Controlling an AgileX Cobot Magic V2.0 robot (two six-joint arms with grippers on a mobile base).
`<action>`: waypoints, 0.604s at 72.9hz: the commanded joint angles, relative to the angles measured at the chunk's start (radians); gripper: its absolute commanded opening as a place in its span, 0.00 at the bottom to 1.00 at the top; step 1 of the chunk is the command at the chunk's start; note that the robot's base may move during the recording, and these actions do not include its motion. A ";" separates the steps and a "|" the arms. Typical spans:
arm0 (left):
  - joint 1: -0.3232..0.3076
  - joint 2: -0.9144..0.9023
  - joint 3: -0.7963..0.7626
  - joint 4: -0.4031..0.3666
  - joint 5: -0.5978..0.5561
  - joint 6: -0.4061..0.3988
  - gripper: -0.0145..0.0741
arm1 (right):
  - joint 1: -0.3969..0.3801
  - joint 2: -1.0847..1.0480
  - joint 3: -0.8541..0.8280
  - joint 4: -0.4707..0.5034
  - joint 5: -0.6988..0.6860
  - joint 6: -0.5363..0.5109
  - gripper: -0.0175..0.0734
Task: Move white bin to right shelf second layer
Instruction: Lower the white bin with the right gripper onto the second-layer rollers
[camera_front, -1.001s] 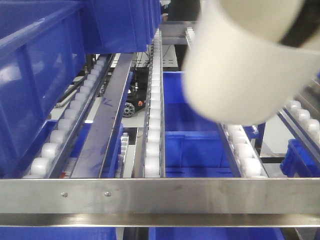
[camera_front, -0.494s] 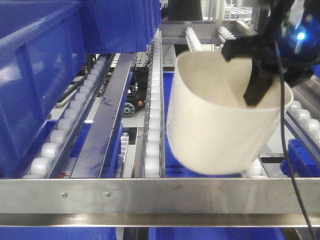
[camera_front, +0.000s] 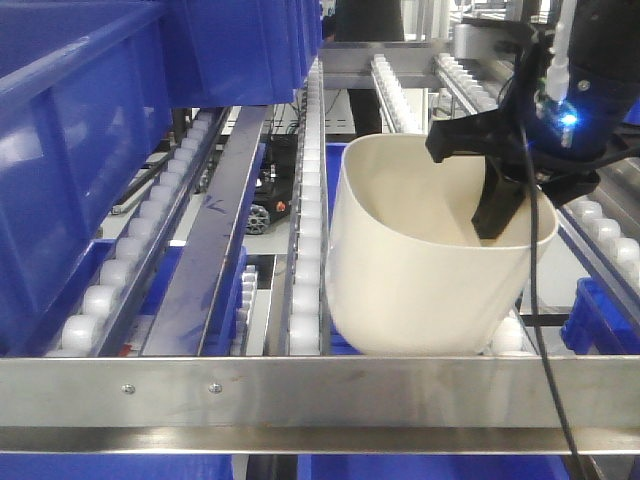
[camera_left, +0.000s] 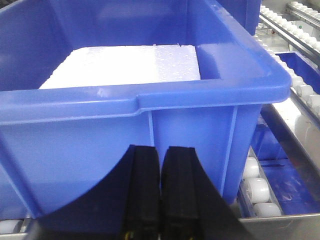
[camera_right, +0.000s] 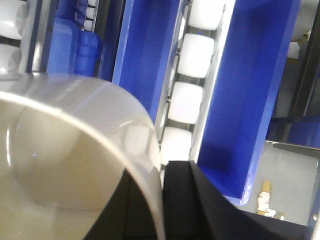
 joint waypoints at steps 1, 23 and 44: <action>-0.006 -0.014 0.037 0.000 -0.087 -0.005 0.26 | 0.001 -0.027 -0.032 -0.010 -0.044 -0.002 0.25; -0.006 -0.014 0.037 0.000 -0.087 -0.005 0.26 | 0.001 -0.026 -0.032 -0.010 -0.052 -0.002 0.27; -0.006 -0.014 0.037 0.000 -0.087 -0.005 0.26 | 0.001 -0.035 -0.032 -0.020 -0.082 -0.002 0.66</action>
